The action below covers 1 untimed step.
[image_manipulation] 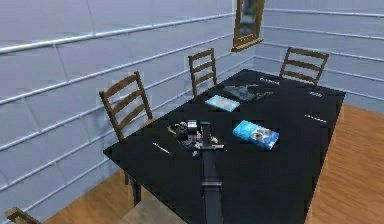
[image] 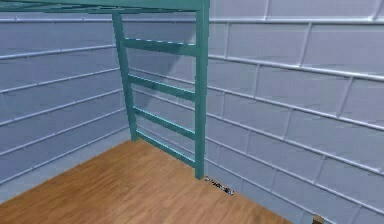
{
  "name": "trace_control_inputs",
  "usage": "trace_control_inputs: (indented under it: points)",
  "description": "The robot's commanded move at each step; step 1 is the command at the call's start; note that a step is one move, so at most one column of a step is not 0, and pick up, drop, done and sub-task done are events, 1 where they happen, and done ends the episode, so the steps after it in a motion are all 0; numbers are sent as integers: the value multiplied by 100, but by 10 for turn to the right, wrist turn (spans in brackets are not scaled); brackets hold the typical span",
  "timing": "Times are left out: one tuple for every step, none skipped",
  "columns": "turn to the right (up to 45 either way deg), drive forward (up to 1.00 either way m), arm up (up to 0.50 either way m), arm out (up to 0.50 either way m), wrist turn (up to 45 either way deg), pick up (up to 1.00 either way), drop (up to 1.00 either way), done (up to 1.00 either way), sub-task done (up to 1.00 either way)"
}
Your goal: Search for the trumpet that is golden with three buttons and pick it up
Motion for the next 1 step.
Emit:
trace_control_inputs:
  points:
    - [0,0,0,0,0,0,0,100,0]
